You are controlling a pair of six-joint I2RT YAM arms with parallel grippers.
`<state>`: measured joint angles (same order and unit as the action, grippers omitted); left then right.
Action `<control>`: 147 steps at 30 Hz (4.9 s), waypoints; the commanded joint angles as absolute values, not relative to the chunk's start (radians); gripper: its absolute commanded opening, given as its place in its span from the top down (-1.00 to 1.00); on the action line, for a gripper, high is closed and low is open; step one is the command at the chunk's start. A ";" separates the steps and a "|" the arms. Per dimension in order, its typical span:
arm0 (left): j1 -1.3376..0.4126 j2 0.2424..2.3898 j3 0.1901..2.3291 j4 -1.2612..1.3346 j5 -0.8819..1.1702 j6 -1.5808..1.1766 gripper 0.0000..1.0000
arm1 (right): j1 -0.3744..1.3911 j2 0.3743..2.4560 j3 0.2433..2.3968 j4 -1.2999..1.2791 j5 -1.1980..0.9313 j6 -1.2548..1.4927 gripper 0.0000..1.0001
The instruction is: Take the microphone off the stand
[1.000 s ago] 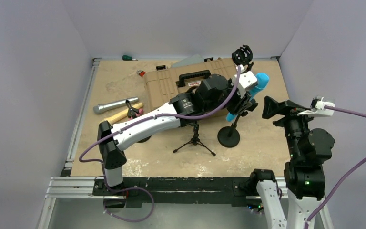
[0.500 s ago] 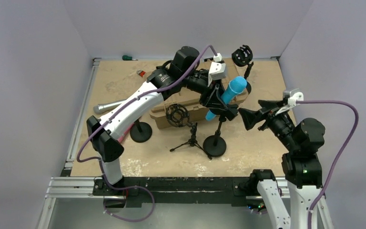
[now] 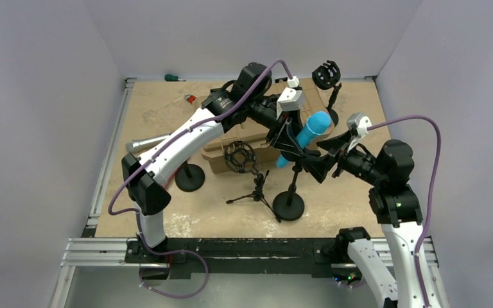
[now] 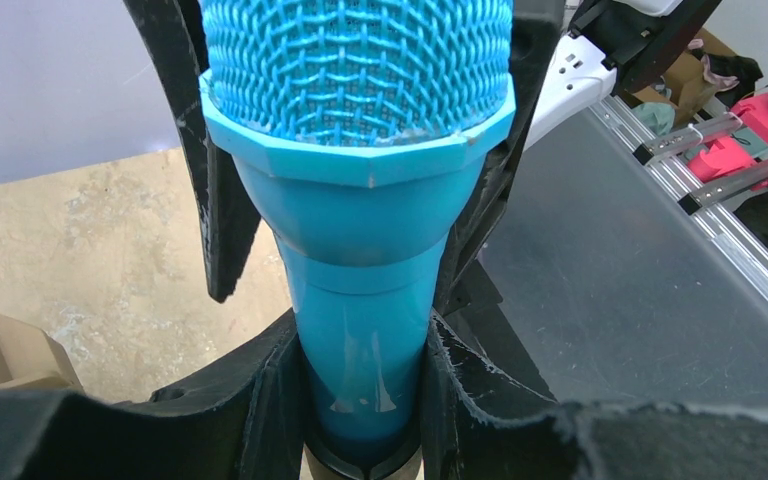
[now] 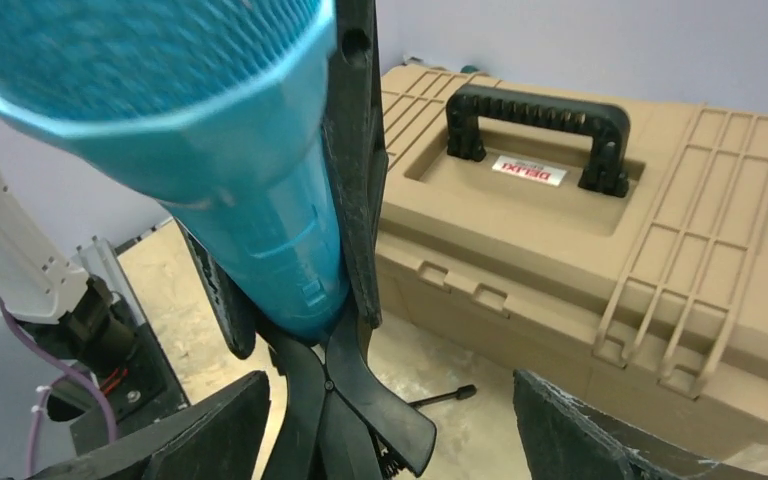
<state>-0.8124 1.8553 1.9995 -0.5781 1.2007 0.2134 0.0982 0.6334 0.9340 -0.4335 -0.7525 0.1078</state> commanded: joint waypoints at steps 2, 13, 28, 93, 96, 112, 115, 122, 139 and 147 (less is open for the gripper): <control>-0.792 1.813 2.030 -0.520 1.290 0.228 1.00 | 0.102 0.637 0.891 -0.421 -0.821 0.126 -0.72; -0.790 1.805 2.005 -0.431 1.268 0.154 1.00 | 0.102 0.624 0.844 -0.324 -0.825 0.169 -0.47; -0.791 1.806 1.996 -0.373 1.222 0.110 1.00 | 0.103 0.621 0.836 -0.310 -0.784 0.144 1.00; 0.130 0.948 0.892 -0.652 -0.465 -1.448 1.00 | 0.102 0.517 0.805 -0.267 -0.577 0.161 1.00; 0.133 1.011 0.866 -0.599 -0.364 -1.538 1.00 | 0.103 0.516 0.804 -0.265 -0.576 0.162 1.00; 0.146 1.487 0.979 -0.353 -0.145 -1.880 1.00 | 0.102 0.524 0.806 -0.273 -0.567 0.166 1.00; 0.150 1.574 1.074 -0.381 -0.118 -1.879 1.00 | 0.103 0.523 0.805 -0.274 -0.564 0.167 1.00; 0.164 1.775 1.352 -0.558 -0.097 -1.890 1.00 | 0.102 0.528 0.808 -0.279 -0.553 0.171 1.00; 0.201 2.133 1.757 -0.901 -0.049 -1.903 1.00 | 0.103 0.551 0.805 -0.274 -0.538 0.178 1.00; 0.210 2.195 1.754 -0.939 -0.054 -1.897 0.87 | 0.103 0.542 0.807 -0.278 -0.532 0.179 1.00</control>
<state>0.1917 2.1677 1.7256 -0.8795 -0.0586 -1.8919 0.1001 0.5556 0.7925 -0.3473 -0.5411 0.1581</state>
